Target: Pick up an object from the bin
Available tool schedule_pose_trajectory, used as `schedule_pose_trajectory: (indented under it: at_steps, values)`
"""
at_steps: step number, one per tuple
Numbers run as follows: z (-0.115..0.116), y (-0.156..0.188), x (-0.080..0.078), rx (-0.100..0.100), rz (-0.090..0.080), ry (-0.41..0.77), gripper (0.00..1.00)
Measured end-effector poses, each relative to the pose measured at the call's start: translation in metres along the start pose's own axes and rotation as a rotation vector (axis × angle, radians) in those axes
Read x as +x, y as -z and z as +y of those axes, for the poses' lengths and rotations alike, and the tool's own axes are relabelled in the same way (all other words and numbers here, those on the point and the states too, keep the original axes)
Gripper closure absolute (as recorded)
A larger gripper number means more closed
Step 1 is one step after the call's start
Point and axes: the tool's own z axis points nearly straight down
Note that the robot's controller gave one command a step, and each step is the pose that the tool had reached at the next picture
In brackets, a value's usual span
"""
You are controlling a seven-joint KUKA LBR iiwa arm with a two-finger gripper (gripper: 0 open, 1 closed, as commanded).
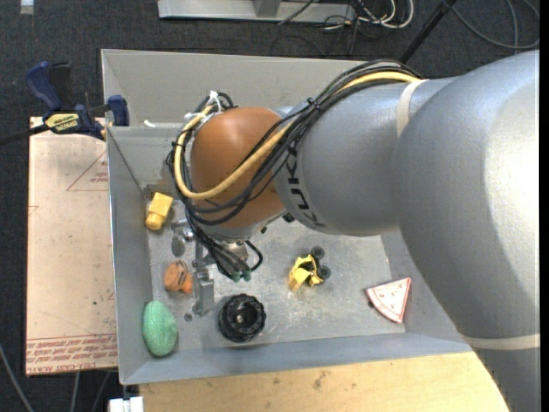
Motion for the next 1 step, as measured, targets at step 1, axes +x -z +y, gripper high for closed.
schedule_pose_trajectory:
  at_steps: [1]
  values:
    - [-0.0254,-0.0100,0.0054,0.001,-0.005,-0.080,0.00]
